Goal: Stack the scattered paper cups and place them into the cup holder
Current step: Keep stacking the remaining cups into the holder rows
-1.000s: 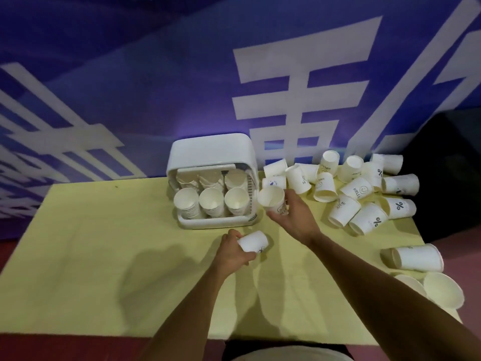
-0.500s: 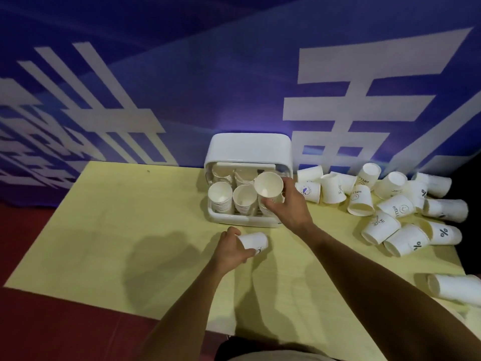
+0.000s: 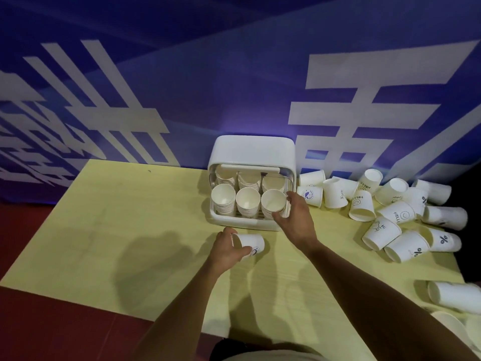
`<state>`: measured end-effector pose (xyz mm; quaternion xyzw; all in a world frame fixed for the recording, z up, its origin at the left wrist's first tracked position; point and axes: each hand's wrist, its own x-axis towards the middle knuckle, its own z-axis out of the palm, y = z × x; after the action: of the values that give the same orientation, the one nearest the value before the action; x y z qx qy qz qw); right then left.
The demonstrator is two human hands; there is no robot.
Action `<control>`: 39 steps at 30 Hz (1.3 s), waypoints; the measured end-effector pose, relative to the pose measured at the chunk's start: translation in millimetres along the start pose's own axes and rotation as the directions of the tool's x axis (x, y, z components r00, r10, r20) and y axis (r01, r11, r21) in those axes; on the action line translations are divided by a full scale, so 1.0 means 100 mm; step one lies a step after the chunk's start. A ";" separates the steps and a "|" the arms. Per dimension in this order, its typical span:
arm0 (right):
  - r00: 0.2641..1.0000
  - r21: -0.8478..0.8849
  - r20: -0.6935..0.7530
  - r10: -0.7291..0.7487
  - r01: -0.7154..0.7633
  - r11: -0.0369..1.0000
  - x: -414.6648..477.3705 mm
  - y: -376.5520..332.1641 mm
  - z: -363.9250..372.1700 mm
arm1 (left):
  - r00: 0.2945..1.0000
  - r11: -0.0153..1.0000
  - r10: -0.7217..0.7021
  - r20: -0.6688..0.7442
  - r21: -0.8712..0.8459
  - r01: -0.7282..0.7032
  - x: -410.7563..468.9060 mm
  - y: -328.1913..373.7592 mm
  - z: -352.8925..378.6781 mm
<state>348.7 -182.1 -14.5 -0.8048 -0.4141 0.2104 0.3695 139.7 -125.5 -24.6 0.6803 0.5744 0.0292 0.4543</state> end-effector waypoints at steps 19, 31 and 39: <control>0.902 -0.230 0.252 -0.350 0.407 0.884 -0.37 0.18 0.08 | 1.000 0.940 0.022 0.012 -0.341 -0.017 0.05 0.48 0.13; 0.982 -0.153 0.062 -0.179 0.186 0.970 -0.20 0.04 -0.25 | 0.998 0.928 0.039 0.056 -0.373 -0.016 0.14 0.39 0.04; 0.998 0.120 -0.028 -0.055 0.058 0.991 0.04 -0.28 -0.29 | 0.986 0.962 0.092 0.135 -0.269 -0.053 0.17 0.35 0.09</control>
<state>355.5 -179.7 25.8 -0.7716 -0.4186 0.2146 0.4282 176.9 -114.6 -15.8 0.6347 0.5050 0.0723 0.5804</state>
